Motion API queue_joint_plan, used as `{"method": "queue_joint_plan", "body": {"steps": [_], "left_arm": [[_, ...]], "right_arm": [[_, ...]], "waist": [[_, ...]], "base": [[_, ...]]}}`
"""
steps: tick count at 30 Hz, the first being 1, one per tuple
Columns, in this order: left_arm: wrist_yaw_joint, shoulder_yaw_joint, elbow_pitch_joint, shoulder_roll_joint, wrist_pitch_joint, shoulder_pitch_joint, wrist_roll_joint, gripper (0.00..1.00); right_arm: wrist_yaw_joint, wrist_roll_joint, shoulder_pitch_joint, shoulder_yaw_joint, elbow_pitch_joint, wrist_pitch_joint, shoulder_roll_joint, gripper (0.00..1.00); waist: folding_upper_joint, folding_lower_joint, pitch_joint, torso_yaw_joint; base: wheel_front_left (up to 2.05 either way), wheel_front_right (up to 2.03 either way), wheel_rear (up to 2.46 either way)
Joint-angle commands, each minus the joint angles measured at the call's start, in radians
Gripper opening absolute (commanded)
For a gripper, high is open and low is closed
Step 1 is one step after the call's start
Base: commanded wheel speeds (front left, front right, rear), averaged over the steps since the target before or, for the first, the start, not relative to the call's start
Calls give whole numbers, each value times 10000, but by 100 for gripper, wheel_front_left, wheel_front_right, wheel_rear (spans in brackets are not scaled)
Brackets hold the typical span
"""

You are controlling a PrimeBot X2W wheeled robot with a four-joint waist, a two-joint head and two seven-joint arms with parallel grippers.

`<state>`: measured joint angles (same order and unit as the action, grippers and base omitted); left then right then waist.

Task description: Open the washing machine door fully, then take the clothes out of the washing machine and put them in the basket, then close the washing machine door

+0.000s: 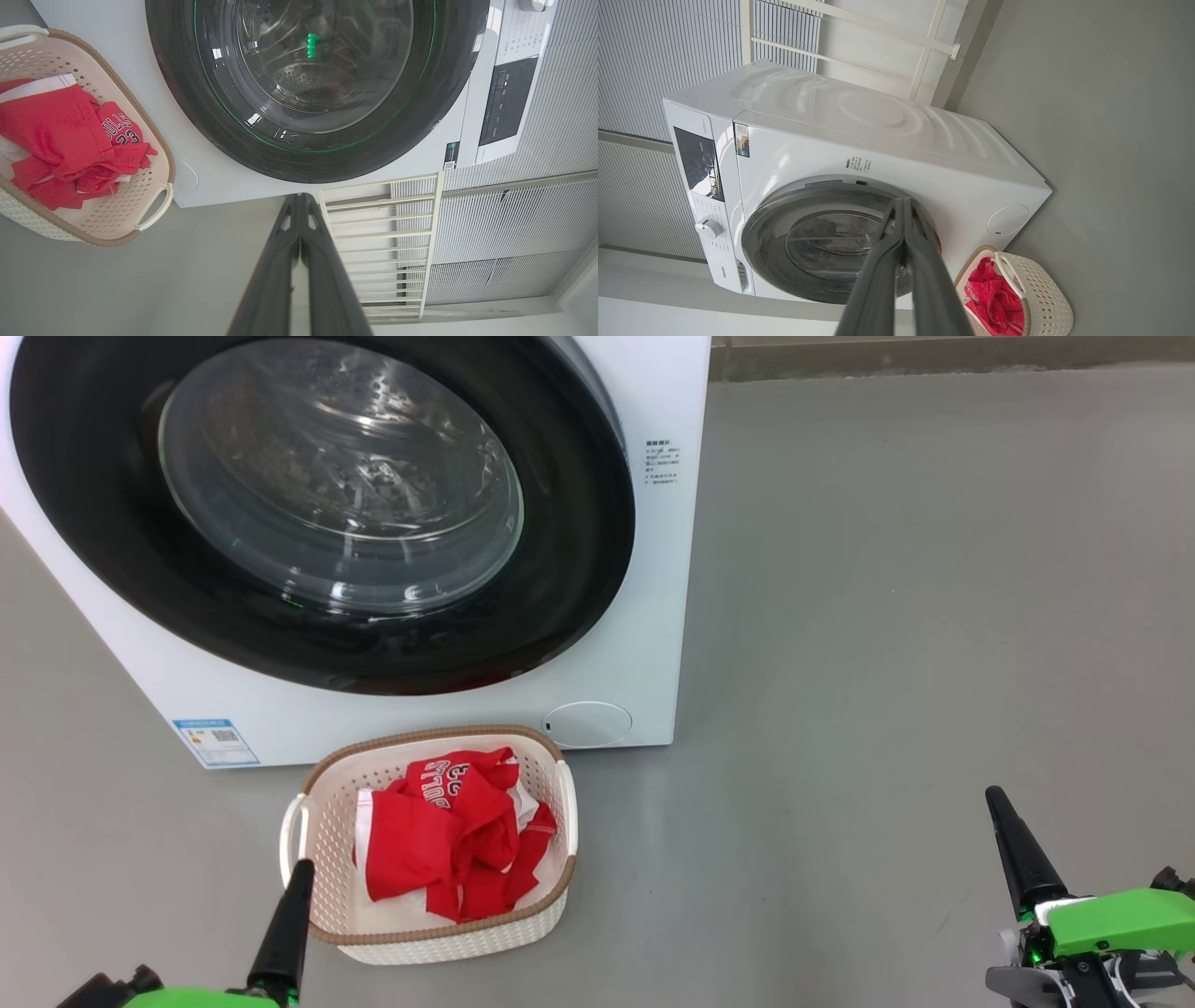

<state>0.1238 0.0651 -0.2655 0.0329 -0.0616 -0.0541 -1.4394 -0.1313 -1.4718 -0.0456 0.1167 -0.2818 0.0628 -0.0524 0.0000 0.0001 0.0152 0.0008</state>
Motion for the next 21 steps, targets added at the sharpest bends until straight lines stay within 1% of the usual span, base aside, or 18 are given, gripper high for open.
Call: {"method": "queue_joint_plan", "body": {"steps": [1,14,21], "left_arm": [[61,342,209,194,-77,-434,-216,0],[69,434,202,214,-461,-532,-1677,0],[69,443,202,211,-481,-536,-1728,0]], "right_arm": [[4,-186,-455,-140,315,60,-68,0],[5,-1364,-612,-81,371,449,-21,0],[6,-1404,-619,-73,373,469,-16,0]], "waist": [[0,-1,-5,0],[0,-1,-117,-8],[0,-1,-121,-8]], "base": [[0,0,0],[0,0,0],[0,0,0]]}}
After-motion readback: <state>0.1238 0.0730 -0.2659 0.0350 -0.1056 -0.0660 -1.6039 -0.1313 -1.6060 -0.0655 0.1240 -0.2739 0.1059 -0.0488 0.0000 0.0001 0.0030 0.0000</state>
